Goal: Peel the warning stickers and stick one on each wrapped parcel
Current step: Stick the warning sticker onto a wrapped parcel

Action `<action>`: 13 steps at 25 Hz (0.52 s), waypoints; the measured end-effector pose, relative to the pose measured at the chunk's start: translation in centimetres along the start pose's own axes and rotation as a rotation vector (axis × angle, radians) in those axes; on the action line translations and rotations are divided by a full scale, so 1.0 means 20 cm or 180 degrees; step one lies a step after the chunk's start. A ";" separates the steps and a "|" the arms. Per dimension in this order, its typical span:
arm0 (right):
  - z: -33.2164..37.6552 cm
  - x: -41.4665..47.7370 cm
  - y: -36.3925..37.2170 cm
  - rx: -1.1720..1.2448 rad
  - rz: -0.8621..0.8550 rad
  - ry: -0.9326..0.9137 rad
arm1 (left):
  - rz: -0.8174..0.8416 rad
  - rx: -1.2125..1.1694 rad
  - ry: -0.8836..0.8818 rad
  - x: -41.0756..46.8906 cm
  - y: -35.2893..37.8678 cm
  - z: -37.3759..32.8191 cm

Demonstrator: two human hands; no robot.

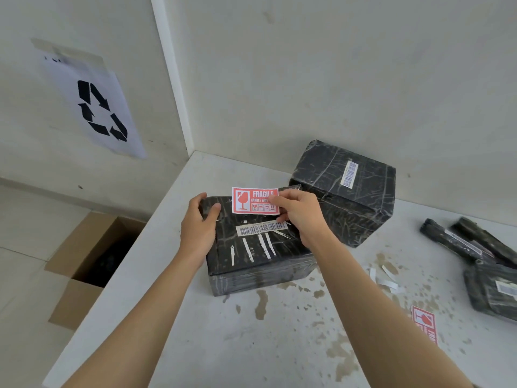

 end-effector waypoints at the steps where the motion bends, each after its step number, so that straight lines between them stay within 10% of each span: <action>1: 0.00 0.00 0.00 -0.0051 -0.0009 -0.0004 | 0.0038 -0.0032 0.0033 0.00 0.01 0.00; 13: 0.01 -0.03 -0.02 -0.0722 -0.0017 0.0089 | 0.0476 -0.0295 0.0092 -0.01 0.08 -0.03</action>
Point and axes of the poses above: each hand's wrist, its own x-axis towards the middle knuckle, its own y-axis out of the palm, z = x × y, the point moved 6 cm from there along x, towards the middle knuckle, and after that the axes turned 5 degrees about -z, right-handed, at the moved point
